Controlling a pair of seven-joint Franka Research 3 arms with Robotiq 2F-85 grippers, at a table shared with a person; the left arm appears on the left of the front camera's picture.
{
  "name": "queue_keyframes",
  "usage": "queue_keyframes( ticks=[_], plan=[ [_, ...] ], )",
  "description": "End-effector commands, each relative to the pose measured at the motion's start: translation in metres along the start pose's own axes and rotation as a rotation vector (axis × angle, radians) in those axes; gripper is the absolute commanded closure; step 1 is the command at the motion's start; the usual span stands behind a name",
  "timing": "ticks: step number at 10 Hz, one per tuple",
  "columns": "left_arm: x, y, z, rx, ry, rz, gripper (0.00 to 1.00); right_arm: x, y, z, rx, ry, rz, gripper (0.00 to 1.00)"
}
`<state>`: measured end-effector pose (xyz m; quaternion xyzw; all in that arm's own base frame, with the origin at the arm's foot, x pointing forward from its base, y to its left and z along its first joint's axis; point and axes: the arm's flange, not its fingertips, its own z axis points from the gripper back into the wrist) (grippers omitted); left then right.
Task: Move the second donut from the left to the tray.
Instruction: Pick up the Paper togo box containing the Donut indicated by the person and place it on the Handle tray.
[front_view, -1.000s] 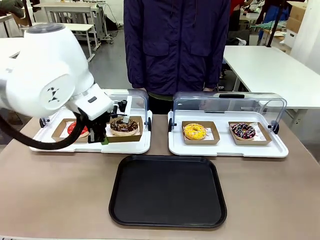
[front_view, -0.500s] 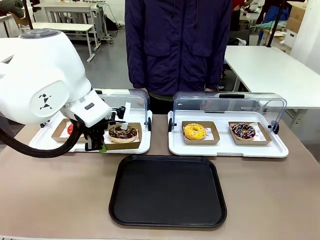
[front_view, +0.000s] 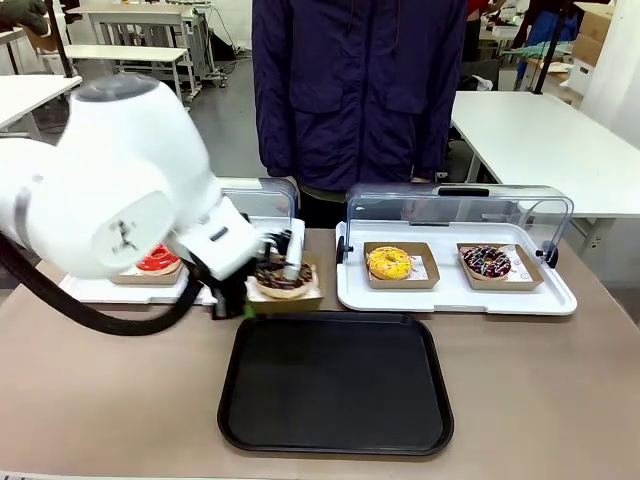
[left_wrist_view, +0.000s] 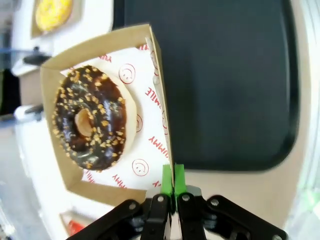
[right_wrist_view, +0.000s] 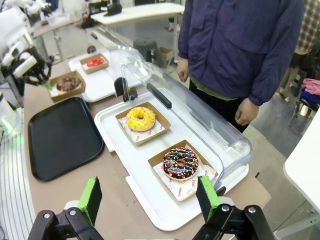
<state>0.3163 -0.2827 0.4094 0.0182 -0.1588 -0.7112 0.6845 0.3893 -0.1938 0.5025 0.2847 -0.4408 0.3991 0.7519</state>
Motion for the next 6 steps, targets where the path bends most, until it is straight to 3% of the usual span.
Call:
queue_keyframes(
  ticks=[1,3,6],
  plan=[
    [0.028,-0.020,-0.021,0.039,-0.015,0.019,0.98,0.002,-0.001,0.000,-0.001,-0.017,0.011,0.00],
    [0.054,-0.038,-0.035,0.013,0.002,0.027,0.98,0.002,-0.001,0.000,-0.001,-0.017,0.011,0.00],
    [0.059,-0.055,-0.052,-0.012,0.026,0.048,0.98,0.002,-0.001,0.000,-0.001,-0.017,0.011,0.00]
  ],
)
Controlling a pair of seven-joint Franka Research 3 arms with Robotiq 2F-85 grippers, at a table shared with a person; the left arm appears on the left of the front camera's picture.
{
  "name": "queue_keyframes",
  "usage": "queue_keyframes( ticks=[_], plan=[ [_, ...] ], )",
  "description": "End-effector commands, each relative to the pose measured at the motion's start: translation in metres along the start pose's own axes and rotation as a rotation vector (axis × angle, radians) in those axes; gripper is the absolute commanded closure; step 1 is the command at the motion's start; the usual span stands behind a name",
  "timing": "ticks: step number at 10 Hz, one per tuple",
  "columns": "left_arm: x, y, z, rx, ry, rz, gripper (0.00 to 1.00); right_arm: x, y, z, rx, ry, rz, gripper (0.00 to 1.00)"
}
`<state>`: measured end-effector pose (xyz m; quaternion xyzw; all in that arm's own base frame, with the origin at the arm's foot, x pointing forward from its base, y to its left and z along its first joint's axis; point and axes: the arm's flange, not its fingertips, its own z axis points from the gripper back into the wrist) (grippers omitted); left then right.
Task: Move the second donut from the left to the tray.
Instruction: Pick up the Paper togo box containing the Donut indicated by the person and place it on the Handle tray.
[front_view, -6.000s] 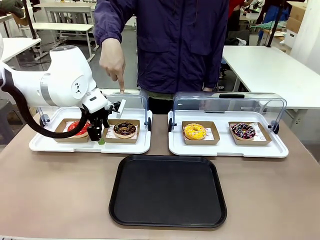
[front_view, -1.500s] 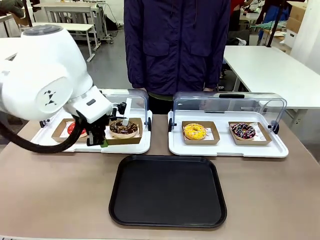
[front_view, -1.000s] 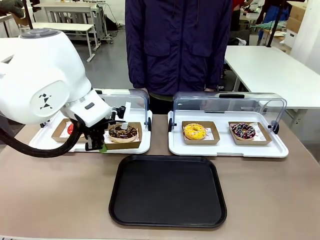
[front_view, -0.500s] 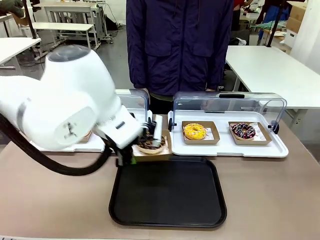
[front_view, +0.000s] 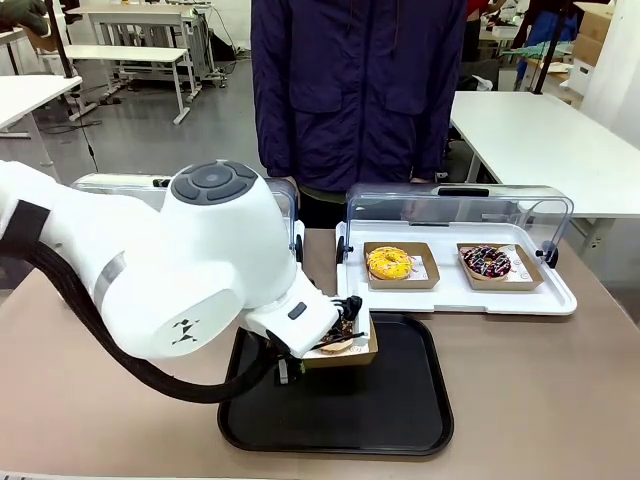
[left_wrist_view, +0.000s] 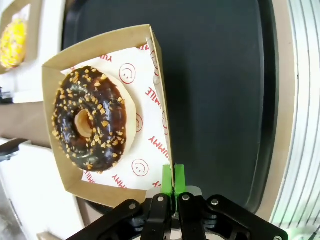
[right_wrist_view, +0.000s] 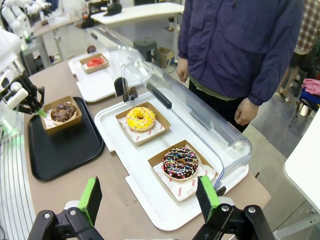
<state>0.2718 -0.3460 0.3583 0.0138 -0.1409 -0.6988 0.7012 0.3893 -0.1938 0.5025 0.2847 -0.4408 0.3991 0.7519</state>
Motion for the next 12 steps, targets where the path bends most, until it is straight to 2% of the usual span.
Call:
queue_keyframes(
  ticks=[1,4,10,11,12],
  plan=[
    [0.005,-0.002,-0.008,0.006,0.001,-0.016,0.98,0.002,-0.001,0.000,-0.001,-0.017,0.011,0.00],
    [0.004,-0.014,-0.020,-0.030,0.010,-0.053,0.98,0.002,-0.001,0.000,-0.001,-0.017,0.011,0.00],
    [-0.002,-0.013,-0.045,-0.108,0.023,-0.030,0.98,0.002,-0.001,0.000,-0.001,-0.017,0.011,0.00],
    [-0.002,-0.012,-0.045,-0.106,0.027,-0.033,0.53,0.002,-0.001,0.000,-0.001,-0.017,0.011,0.00],
    [-0.001,-0.011,-0.043,-0.107,0.022,-0.032,0.42,0.002,-0.001,0.000,-0.001,-0.017,0.011,0.00]
  ],
)
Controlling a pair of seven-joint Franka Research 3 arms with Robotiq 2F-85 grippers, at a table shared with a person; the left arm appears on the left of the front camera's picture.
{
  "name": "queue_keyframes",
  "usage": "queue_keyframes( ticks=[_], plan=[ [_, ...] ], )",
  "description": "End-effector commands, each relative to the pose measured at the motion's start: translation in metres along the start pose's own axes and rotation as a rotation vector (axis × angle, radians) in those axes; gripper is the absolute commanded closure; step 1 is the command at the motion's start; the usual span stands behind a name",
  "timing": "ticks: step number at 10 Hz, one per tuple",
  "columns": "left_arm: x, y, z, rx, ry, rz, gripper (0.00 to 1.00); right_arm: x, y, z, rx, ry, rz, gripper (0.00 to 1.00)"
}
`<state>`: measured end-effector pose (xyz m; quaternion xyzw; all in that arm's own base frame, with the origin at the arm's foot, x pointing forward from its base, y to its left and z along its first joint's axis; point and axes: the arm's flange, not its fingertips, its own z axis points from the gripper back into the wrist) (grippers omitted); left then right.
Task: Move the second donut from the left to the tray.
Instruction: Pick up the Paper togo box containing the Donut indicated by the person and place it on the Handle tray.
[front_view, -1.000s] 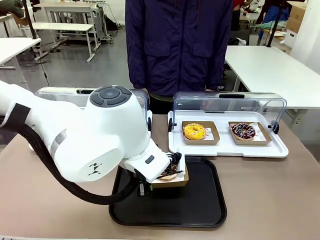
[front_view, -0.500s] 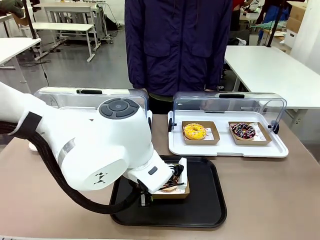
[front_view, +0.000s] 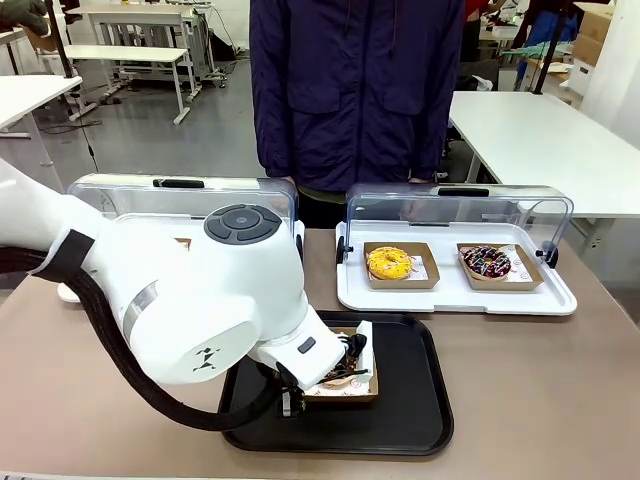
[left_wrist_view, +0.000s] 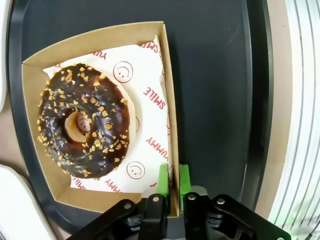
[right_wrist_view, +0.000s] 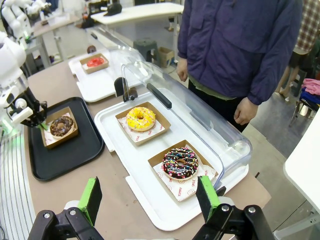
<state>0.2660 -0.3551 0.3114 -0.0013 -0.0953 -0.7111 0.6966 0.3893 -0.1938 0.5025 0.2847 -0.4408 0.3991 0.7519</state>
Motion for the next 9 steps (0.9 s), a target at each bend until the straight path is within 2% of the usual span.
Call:
queue_keyframes(
  ticks=[1,3,4,6,9],
  plan=[
    [-0.001,0.004,0.008,-0.023,-0.031,-0.010,0.00,0.002,-0.001,0.000,-0.001,-0.017,0.011,0.00],
    [0.004,0.006,0.036,-0.018,-0.018,0.022,0.00,0.002,-0.001,0.000,-0.001,-0.017,0.011,0.00],
    [0.006,0.010,0.051,-0.027,-0.014,0.030,0.18,0.002,-0.001,0.000,-0.001,-0.017,0.011,0.00],
    [0.009,0.019,0.074,-0.035,-0.018,0.012,0.00,0.002,-0.001,0.000,-0.001,-0.017,0.011,0.00],
    [0.008,0.023,0.082,-0.038,-0.030,0.007,0.00,0.002,-0.001,0.000,-0.001,-0.017,0.011,0.00]
  ],
)
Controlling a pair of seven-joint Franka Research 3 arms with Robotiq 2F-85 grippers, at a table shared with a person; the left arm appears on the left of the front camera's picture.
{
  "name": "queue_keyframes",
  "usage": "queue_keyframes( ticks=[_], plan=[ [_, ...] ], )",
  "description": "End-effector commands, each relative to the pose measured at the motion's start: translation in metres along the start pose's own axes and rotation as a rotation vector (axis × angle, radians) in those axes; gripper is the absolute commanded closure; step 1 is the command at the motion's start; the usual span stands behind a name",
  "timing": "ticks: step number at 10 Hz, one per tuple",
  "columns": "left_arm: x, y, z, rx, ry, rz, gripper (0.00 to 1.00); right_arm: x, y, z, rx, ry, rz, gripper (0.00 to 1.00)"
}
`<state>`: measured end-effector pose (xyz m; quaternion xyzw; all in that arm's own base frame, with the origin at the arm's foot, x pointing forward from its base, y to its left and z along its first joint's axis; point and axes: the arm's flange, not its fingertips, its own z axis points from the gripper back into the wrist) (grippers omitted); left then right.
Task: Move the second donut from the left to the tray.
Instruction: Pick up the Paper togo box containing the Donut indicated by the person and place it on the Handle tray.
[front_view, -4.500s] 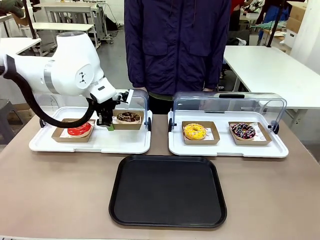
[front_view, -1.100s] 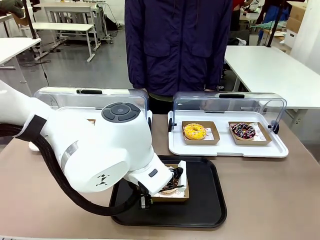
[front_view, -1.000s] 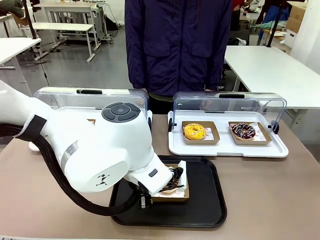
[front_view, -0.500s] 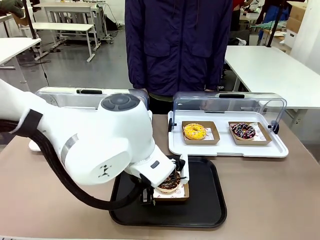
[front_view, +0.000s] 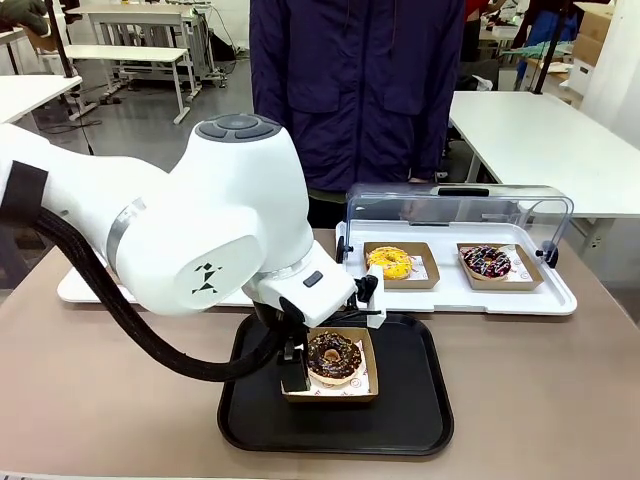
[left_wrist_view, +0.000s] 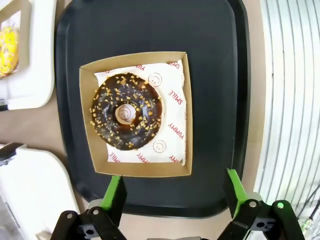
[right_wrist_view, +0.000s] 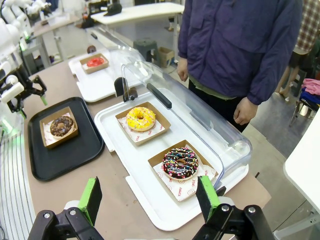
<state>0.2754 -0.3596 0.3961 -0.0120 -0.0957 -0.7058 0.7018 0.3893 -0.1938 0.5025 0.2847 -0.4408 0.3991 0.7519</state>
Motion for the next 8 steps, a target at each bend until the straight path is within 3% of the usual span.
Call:
queue_keyframes(
  ticks=[1,8],
  plan=[
    [-0.0092,0.0002,0.0016,-0.031,-0.012,-0.002,0.00,0.0020,-0.0007,-0.0005,-0.001,-0.017,0.011,0.00],
    [0.0000,0.0000,0.0000,0.000,0.000,0.000,0.00,0.0020,-0.0007,-0.0005,-0.001,-0.017,0.011,0.00]
  ],
)
